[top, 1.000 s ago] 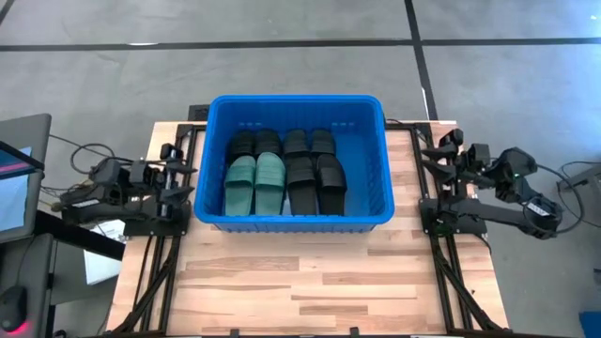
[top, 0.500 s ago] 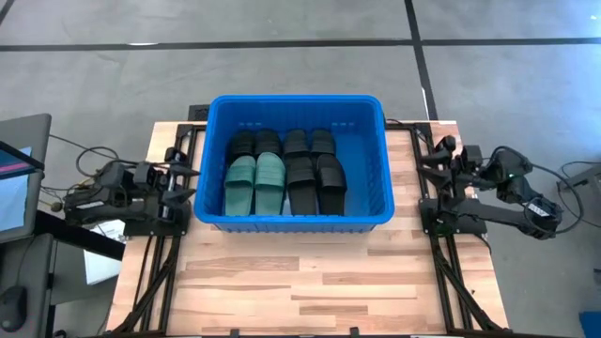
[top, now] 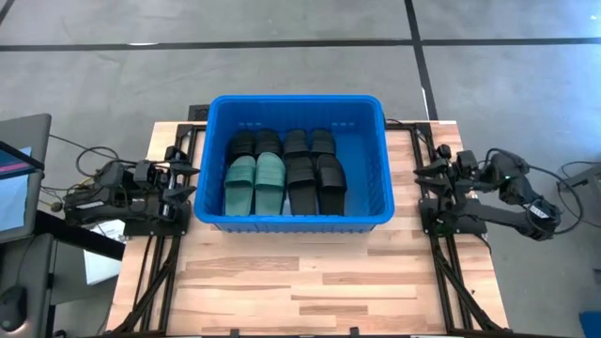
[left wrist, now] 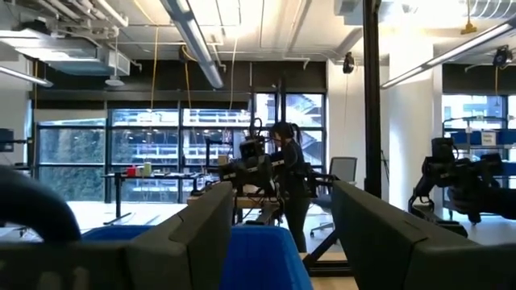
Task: Pick and place slides into bin
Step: Return to Home Position
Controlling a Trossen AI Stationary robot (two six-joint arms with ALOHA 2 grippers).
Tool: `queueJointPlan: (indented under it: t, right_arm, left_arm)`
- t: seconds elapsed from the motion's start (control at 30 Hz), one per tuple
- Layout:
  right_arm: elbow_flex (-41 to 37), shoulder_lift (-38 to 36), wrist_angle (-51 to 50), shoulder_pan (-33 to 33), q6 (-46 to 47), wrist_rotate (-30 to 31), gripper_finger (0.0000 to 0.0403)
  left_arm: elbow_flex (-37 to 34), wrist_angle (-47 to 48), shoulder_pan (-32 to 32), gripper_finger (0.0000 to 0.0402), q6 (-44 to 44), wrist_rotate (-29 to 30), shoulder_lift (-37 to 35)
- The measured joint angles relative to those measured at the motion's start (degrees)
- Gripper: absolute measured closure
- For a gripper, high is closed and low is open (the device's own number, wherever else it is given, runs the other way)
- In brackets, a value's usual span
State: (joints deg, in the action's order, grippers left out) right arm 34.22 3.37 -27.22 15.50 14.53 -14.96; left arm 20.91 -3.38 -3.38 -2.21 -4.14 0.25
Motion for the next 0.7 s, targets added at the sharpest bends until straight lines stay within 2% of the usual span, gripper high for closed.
queueJointPlan:
  t: [0.13,0.4,0.57,0.63,0.7]
  right_arm:
    - [0.05,-3.35,0.19,0.01,-0.64,0.52,0.0272]
    - [0.55,-3.18,-4.97,-1.79,-0.71,0.28,0.0277]
    - [1.93,-3.22,-2.82,-3.05,-3.33,3.22,0.0292]
    - [1.95,-3.22,-4.81,-3.78,-3.51,3.35,0.0299]
    - [3.01,-3.20,-8.55,-4.68,-3.88,6.09,0.0306]
  left_arm:
    - [0.00,-0.05,0.01,0.0203,-0.71,0.37,0.00]
    - [0.07,-0.24,0.00,0.0203,-1.99,1.03,0.00]
    - [0.08,-0.03,0.01,0.0203,-3.22,0.33,0.00]
    - [0.08,-0.02,0.01,0.0203,-3.17,0.37,0.00]
    - [0.09,-0.02,0.02,0.0203,-3.16,0.37,0.00]
